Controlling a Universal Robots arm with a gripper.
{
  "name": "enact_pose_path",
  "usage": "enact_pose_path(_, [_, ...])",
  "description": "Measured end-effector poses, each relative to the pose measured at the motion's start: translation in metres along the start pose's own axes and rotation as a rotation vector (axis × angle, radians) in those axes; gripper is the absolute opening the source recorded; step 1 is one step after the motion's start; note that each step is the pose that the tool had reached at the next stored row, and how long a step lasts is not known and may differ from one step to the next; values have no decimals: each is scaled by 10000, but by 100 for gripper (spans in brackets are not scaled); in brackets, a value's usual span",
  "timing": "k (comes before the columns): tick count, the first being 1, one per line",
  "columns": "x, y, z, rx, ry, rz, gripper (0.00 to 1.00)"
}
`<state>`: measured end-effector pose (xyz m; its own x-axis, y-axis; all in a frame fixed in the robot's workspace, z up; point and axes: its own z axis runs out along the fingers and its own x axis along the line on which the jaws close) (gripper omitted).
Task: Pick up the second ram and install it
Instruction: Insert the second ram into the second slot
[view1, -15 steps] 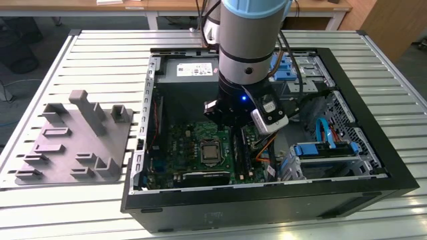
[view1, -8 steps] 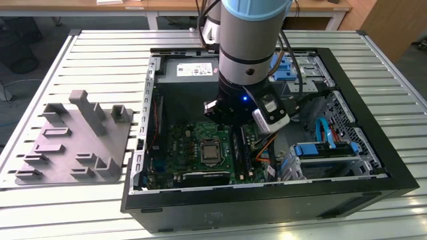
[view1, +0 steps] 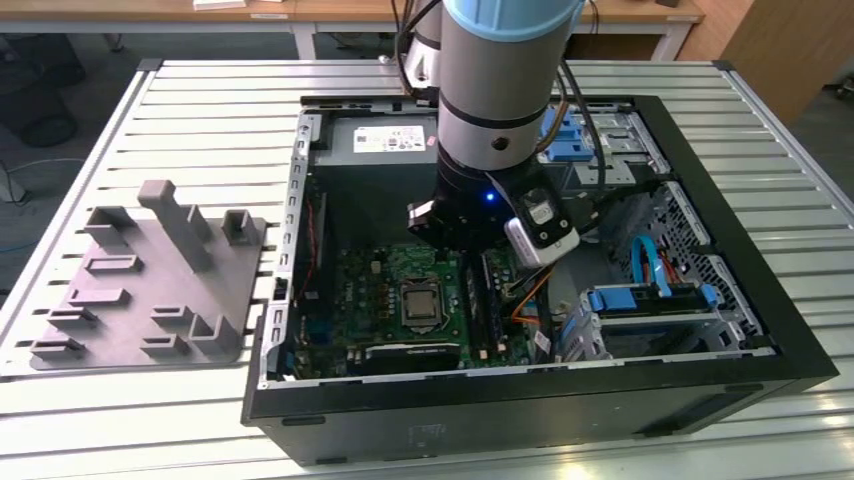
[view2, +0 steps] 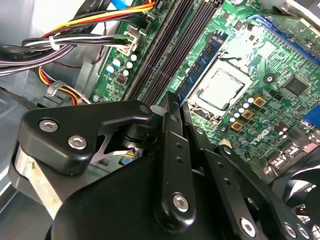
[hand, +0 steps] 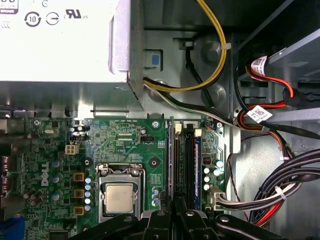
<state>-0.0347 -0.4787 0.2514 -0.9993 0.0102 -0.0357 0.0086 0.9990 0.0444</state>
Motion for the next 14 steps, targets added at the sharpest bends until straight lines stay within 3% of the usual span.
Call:
enact_pose_path(3, [0, -1, 1, 10, -5, 109, 14])
enact_pose_path(7, [0, -2, 6, 34, -29, 655, 14])
enact_pose_path(14, [0, -2, 7, 34, -31, 695, 14])
